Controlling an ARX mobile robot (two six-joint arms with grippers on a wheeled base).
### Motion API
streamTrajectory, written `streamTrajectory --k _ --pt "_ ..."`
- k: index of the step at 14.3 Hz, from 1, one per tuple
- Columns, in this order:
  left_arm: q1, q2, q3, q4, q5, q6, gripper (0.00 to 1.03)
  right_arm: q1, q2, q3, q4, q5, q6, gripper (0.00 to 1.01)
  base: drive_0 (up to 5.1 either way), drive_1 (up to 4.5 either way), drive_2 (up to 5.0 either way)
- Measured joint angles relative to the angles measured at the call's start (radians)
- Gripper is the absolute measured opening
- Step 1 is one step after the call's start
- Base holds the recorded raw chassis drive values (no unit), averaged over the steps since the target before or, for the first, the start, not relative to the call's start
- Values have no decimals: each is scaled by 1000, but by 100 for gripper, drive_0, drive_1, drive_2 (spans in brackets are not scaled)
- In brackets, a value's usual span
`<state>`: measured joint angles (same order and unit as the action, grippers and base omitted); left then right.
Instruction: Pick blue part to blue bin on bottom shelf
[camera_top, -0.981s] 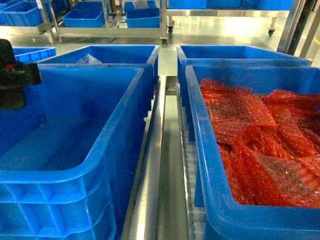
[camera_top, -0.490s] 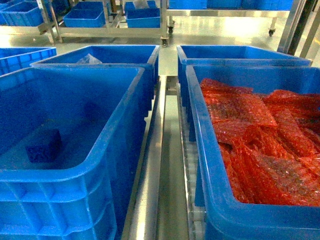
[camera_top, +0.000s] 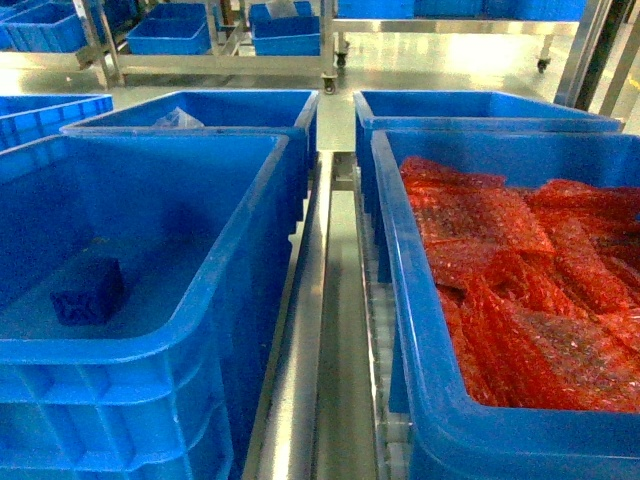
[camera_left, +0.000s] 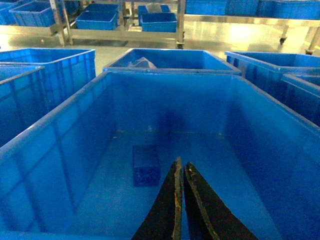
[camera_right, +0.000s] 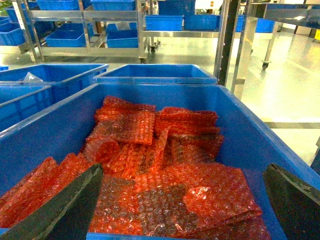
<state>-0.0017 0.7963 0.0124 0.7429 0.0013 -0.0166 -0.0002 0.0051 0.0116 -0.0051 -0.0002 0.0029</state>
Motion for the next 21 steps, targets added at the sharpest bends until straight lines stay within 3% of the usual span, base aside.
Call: streamTrajectory --k 9,19,21 --pt "1 -430 -1 -379 -2 0 2 0 0 0 0 0 0 98 0 0 0" --pt "1 -618 -1 -566 -2 0 2 0 0 0 0 0 0 98 0 0 0" --pt "1 -762 -1 -759 0 0 2 0 0 0 0 0 0 98 0 0 0"
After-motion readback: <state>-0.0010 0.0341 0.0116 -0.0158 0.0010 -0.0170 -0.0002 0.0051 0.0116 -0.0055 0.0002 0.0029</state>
